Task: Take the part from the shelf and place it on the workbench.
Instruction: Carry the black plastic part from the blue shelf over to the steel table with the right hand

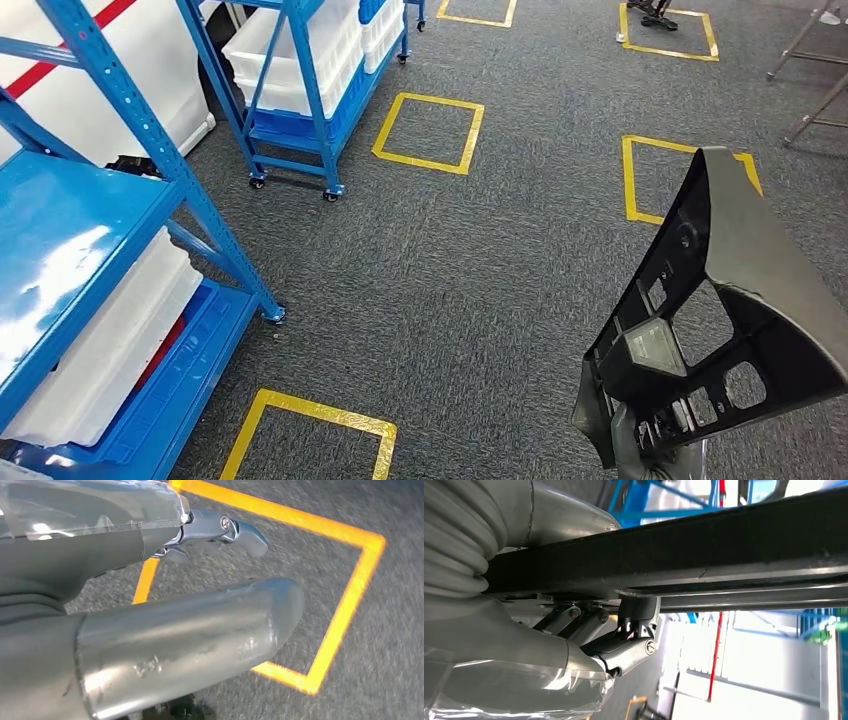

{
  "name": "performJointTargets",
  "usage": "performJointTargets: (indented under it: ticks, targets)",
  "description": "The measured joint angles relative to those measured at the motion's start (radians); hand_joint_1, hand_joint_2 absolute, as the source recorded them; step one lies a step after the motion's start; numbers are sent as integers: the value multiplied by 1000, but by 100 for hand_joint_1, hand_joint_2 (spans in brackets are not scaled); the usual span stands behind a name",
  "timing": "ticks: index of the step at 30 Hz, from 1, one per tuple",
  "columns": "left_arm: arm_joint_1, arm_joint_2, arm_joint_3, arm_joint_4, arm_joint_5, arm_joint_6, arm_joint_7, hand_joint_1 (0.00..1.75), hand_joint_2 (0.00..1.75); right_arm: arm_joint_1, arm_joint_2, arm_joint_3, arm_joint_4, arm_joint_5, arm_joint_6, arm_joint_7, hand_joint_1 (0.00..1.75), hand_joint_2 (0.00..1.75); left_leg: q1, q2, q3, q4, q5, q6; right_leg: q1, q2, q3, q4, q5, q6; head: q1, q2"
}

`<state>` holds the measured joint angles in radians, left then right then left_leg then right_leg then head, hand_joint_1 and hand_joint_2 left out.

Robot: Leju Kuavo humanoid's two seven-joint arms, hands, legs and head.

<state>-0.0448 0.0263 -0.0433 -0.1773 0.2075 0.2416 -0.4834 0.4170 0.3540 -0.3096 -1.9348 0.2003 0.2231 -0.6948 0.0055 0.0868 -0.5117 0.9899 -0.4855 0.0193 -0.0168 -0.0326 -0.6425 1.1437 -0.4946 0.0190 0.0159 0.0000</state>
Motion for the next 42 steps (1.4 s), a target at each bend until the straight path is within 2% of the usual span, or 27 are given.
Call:
performJointTargets:
  ticks: [1, 3, 5, 7, 9, 11, 12, 13, 14, 16, 18, 20, 21, 23, 24, 25, 27, 28, 29, 31, 33, 34, 36, 38, 40, 41, 42]
  targets:
    - [0, 0, 0, 0, -3, -1, -1, 0, 0, -2, 0, 0, 0, 0, 0, 0, 175, 175, -2, 10, 3, 1, -4, -6, 2, -18, 34, -62, 19, -5, 0, 0]
    - [-2, 0, 0, 0, -9, -2, -3, 0, 0, -7, 0, 0, -2, 7, -7, -1, 175, 175, -5, 29, 8, 3, -10, -18, 10, -34, 64, -120, 28, -16, -2, 0]
    - [-6, 0, 0, 0, -13, -2, -6, 0, 0, -9, 0, 1, -6, 21, -27, -1, 175, 175, -4, 42, 14, 2, -13, -30, 13, -10, 62, -121, 32, -27, -2, 0]
    - [-10, 0, 1, -1, -17, -2, -9, 0, 0, -8, -1, 7, -10, 34, -53, -1, 175, 175, 2, 8, 9, 27, -36, -40, 9, 11, 62, -128, 38, -39, -3, 0]
    - [-8, 0, 4, -1, -22, -2, -10, 0, 0, -11, -4, 20, -13, 49, -80, -1, 175, 175, 7, -53, -37, 132, -100, -45, 7, 33, 61, -132, 43, -49, -7, 0]
    - [-3, 0, 9, -1, -27, -2, -11, 0, 0, -12, -13, 32, -11, 74, -111, -1, 175, 175, 8, -77, -100, 264, -154, -46, 9, 60, 59, -130, 44, -52, -9, 0]
    - [-1, 0, 12, -1, -29, -2, -11, 0, 0, -12, -20, 36, -7, 90, -130, -1, 175, 175, 8, -80, -117, 296, -155, -45, 11, 76, 58, -128, 44, -53, -9, 0]
    - [1, 0, 15, -1, -33, -2, -12, 0, 0, -12, -27, 38, -2, 106, -148, -1, 175, 175, 8, -82, -115, 282, -132, -43, 12, 91, 58, -126, 44, -53, -9, 0]
    - [2, 0, 19, -1, -36, -3, -12, 0, 0, -12, -33, 40, 4, 120, -165, 0, 175, 175, 8, -88, -96, 235, -96, -40, 13, 107, 58, -123, 44, -52, -9, 0]
    - [3, 1, 24, -1, -41, -3, -12, 0, 0, -12, -42, 40, 14, 134, -183, 0, 175, 175, 9, -132, -40, 96, -29, -32, 14, 135, 56, -116, 43, -48, -8, 0]
    - [2, 3, 27, -1, -45, -3, -10, 0, 0, -12, -47, 40, 22, 138, -191, 0, 175, 175, 7, -168, -13, 28, -12, -26, 11, 159, 48, -112, 44, -38, -9, 0]
    - [-1, 3, 29, -1, -49, -3, -6, 0, 0, -7, -49, 39, 25, 136, -192, 0, 175, 175, 4, -155, -9, 19, -10, -17, 6, 184, 41, -116, 51, -21, -9, 0]
    - [-2, 3, 29, -1, -51, -3, -4, 0, 0, -3, -49, 39, 26, 134, -191, 0, 175, 175, 5, -142, -6, 11, -5, -10, 6, 178, 38, -114, 51, -15, -8, 0]
    - [-1, 3, 29, -1, -55, -4, -2, 0, 0, 0, -50, 39, 26, 130, -190, 0, 175, 175, 7, -112, -2, -5, 7, 4, 9, 121, 15, -69, 19, -7, -3, 0]
    - [1, 3, 29, -1, -56, -5, -1, 0, 0, -1, -50, 39, 26, 130, -189, 0, 175, 175, 5, -96, -1, -8, 10, 8, 9, 81, -11, -15, -14, -4, 0, 0]
    - [4, 3, 29, -1, -57, -5, -1, 0, 0, -2, -50, 39, 26, 129, -189, 0, 175, 175, 2, -80, -2, -10, 11, 10, 8, 55, -43, 52, -49, 0, 2, 0]
    - [8, 3, 29, -1, -58, -5, -1, 0, 0, -1, -50, 39, 28, 127, -189, 0, 175, 175, -1, -47, -4, -9, 9, 11, 4, 38, -89, 152, -83, 6, 3, 0]
    - [8, 3, 29, -1, -58, -5, -1, 0, 0, 0, -50, 39, 28, 127, -189, 0, 175, 175, -2, -32, -3, -8, 7, 10, 2, 35, -86, 150, -73, 7, 3, 0]
    - [8, 3, 29, -1, -58, -5, -1, 0, 0, 1, -50, 38, 29, 126, -189, 0, 175, 175, -2, -18, -2, -7, 5, 8, 2, 28, -61, 107, -46, 7, 4, 0]
    - [6, 3, 29, -1, -59, -5, -1, 0, 0, 0, -50, 38, 29, 126, -189, 0, 175, 175, -5, 6, 4, -4, -2, 1, 6, -12, 20, -34, 10, 0, 3, 0]
    - [5, 3, 29, -1, -60, -6, 0, 0, 0, 0, -50, 39, 28, 125, -186, 0, 175, 175, -8, 25, 10, -2, -10, -10, 14, -42, 65, -116, 29, -13, 3, 0]
    - [4, 3, 29, -1, -61, -6, 0, 0, 0, 0, -50, 39, 28, 126, -183, 0, 175, 175, -9, 35, 14, -2, -12, -16, 18, -41, 65, -121, 26, -20, 2, 0]
    - [1, 3, 29, -1, -65, -8, 1, 0, 0, 4, -49, 40, 24, 131, -181, -1, 175, 175, -8, 46, 22, -3, -18, -28, 16, -15, 65, -127, 31, -30, 2, 0]
    - [0, 3, 30, -2, -71, -9, 3, 0, 0, 8, -49, 45, 18, 137, -183, -1, 175, 175, -3, 4, 9, 36, -51, -37, 11, 7, 69, -136, 37, -43, -1, 0]
    - [4, 2, 30, -2, -77, -10, 7, 0, 0, 9, -48, 52, 13, 137, -184, -1, 175, 175, 4, -55, -46, 158, -117, -43, 10, 32, 67, -139, 40, -51, -4, 0]
    - [6, 2, 30, -2, -79, -10, 10, 0, 0, 10, -47, 55, 11, 136, -183, -1, 175, 175, 5, -69, -80, 227, -144, -44, 12, 46, 66, -138, 41, -53, -4, 0]
    - [9, 3, 31, -2, -81, -10, 12, 0, 0, 13, -47, 58, 10, 132, -180, -1, 175, 175, 6, -75, -105, 274, -154, -45, 13, 61, 66, -137, 41, -54, -4, 0]
